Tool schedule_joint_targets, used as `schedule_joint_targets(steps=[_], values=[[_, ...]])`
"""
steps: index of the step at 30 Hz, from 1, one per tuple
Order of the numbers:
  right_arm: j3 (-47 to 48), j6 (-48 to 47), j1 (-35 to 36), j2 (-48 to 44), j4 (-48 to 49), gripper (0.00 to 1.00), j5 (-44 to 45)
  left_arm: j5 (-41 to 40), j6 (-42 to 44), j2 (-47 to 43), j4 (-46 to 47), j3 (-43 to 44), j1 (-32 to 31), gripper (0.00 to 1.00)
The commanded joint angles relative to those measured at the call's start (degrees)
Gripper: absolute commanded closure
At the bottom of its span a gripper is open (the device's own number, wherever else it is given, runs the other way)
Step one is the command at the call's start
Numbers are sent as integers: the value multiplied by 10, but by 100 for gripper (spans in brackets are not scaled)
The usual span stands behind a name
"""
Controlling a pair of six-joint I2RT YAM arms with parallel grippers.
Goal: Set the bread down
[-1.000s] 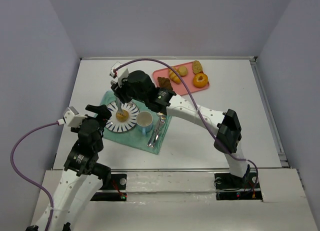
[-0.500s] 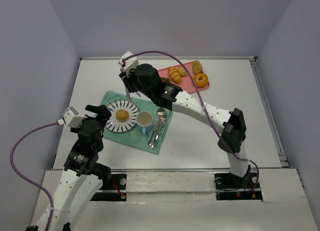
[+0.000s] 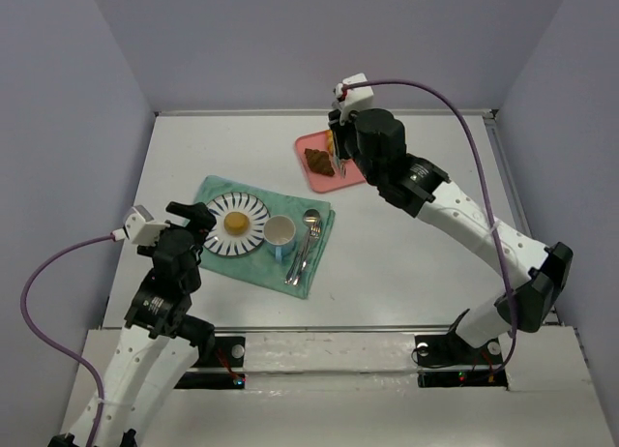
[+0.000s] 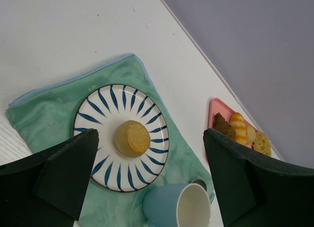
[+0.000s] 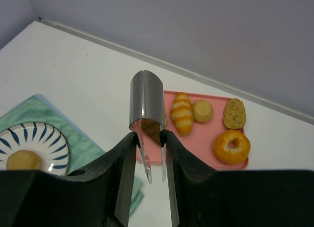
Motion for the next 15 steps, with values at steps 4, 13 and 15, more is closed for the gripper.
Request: schedule_joint_targets(steps=[4,13,15], values=[[7,99,-24,-56,-226,80,78,5,6,8,43,-1,2,1],[40,113,-30,-10,-442,91,24,29,15,3,54,-9,2,1],[43,106,-30,13,-469,92,6,30,16,2,54,-10,1,1]])
